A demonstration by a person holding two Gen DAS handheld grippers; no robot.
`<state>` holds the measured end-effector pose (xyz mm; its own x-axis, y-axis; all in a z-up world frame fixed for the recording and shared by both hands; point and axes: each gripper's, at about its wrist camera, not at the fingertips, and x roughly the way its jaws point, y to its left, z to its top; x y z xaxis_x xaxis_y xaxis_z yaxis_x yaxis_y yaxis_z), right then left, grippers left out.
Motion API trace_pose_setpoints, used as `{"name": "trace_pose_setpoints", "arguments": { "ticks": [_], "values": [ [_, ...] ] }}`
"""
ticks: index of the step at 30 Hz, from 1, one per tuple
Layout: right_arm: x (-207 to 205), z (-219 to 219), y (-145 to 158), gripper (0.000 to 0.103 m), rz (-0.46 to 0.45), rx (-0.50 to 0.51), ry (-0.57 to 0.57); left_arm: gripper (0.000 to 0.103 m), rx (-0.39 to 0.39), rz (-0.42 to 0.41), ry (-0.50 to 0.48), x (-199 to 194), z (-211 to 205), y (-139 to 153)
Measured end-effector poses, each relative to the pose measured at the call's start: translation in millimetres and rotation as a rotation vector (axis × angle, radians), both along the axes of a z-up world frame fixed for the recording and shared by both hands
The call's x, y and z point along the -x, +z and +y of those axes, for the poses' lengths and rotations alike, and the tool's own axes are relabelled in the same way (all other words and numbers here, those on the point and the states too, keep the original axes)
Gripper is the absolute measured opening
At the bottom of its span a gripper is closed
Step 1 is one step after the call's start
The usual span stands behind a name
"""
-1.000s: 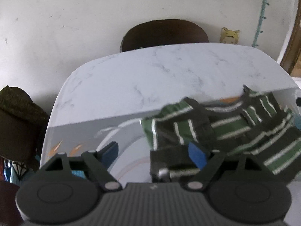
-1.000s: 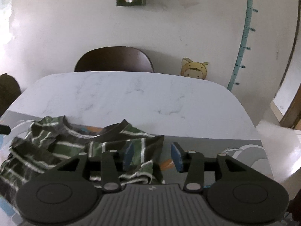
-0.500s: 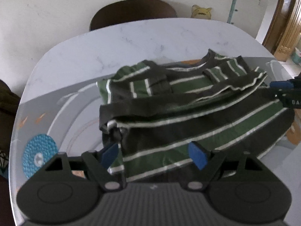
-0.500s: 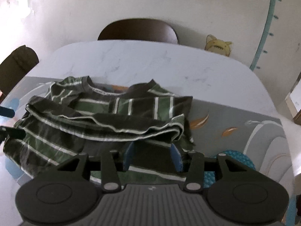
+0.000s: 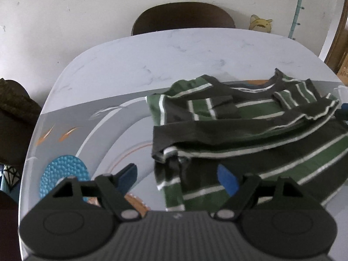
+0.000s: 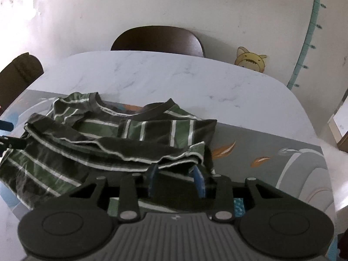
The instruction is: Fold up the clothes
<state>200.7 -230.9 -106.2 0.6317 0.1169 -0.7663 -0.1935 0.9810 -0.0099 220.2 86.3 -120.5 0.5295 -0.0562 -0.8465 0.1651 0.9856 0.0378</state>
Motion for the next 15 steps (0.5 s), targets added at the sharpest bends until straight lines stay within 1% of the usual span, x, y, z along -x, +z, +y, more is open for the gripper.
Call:
{"name": "trace_pose_setpoints", "arguments": {
  "ticks": [3, 5, 8, 10, 11, 12, 13, 15],
  "values": [
    [-6, -3, -5, 0.035, 0.012, -0.018, -0.009, 0.08, 0.012, 0.008, 0.025, -8, 7, -6],
    [-8, -3, -7, 0.035, 0.014, -0.021, -0.008, 0.08, 0.0, 0.008, 0.016, -13, 6, -9],
    [-9, -2, -7, 0.035, 0.012, -0.014, -0.005, 0.074, 0.003, 0.018, -0.005, -17, 2, -10],
    [-10, -2, -7, 0.035, 0.014, -0.019, 0.001, 0.067, 0.026, 0.033, -0.02, -19, -1, -10],
    [-11, -2, -7, 0.035, 0.015, -0.018, 0.002, 0.065, 0.022, 0.036, -0.028, -20, -3, -11],
    [-12, -2, -7, 0.035, 0.014, -0.014, 0.001, 0.061, 0.013, 0.037, -0.036, -22, -5, -11],
    [-12, -2, -7, 0.035, 0.011, -0.013, -0.003, 0.059, 0.01, 0.038, -0.042, -23, -5, -11],
    [-13, -5, -5, 0.036, 0.003, -0.009, -0.019, 0.059, 0.014, 0.039, -0.052, -24, -6, -11]
  ]
}}
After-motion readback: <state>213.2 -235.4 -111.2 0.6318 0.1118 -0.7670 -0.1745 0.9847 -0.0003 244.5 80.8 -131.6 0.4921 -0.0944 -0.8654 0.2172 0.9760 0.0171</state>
